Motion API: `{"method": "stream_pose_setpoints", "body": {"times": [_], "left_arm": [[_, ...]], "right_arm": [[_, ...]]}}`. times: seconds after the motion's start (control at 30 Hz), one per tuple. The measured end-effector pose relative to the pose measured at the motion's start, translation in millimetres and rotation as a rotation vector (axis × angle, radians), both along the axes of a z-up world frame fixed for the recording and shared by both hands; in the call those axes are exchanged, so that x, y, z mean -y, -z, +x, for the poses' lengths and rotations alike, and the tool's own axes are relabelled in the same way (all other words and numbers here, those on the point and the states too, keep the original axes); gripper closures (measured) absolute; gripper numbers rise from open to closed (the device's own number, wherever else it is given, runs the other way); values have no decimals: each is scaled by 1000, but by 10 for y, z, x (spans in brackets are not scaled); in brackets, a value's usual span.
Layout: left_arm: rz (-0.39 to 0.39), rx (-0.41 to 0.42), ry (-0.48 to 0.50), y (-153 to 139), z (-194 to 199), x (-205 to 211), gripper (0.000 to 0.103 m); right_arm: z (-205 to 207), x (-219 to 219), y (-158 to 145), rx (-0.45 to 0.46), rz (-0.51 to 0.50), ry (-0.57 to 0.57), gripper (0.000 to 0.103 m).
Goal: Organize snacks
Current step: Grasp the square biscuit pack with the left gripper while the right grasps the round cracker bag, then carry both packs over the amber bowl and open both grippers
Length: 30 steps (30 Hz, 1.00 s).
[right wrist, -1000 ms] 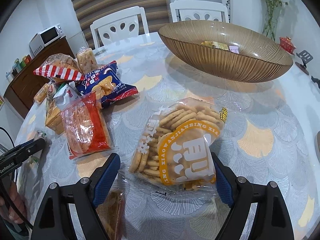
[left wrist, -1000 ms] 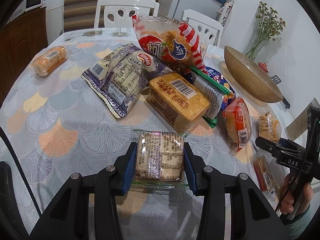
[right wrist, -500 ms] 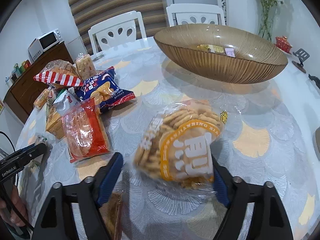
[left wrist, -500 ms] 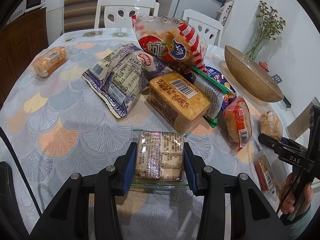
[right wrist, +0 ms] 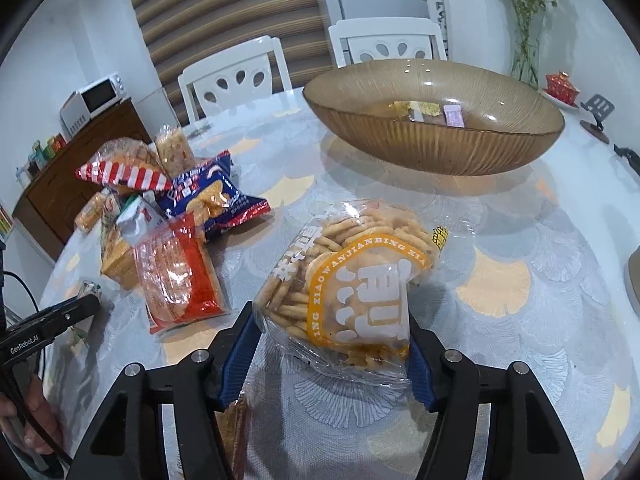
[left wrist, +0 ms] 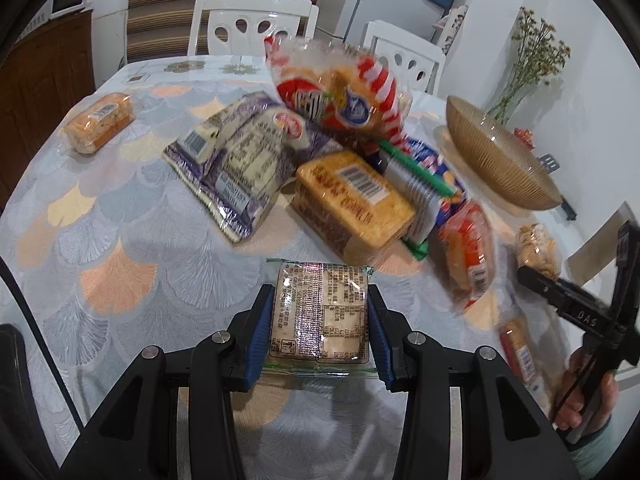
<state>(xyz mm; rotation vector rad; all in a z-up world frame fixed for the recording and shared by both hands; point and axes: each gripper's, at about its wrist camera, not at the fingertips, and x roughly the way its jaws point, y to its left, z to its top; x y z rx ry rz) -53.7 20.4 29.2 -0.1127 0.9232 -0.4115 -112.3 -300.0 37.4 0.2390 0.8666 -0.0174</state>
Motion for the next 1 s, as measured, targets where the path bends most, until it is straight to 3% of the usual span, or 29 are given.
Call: {"method": "stream_pose_setpoints", "body": {"times": [0.17,0.27,0.63,0.8,1.0], "left_arm": [[-42,72,41,-448,24,83,62],[-24,118,75,-665,51,251,62],[25,228,292,-1190,347,1342,62],[9,190,335,-1255,722,1890,62],[20,99,356,-1068,1038,2401,62]], "right_arm": [[-75,123,-141,36,53,20,40],[-105,155,-324,80,51,13,40],[-66,572,-865,184,34,97,40],[170,940,-1013,166,63,202,40],[615,1291,-932,49,106,312,40]]}}
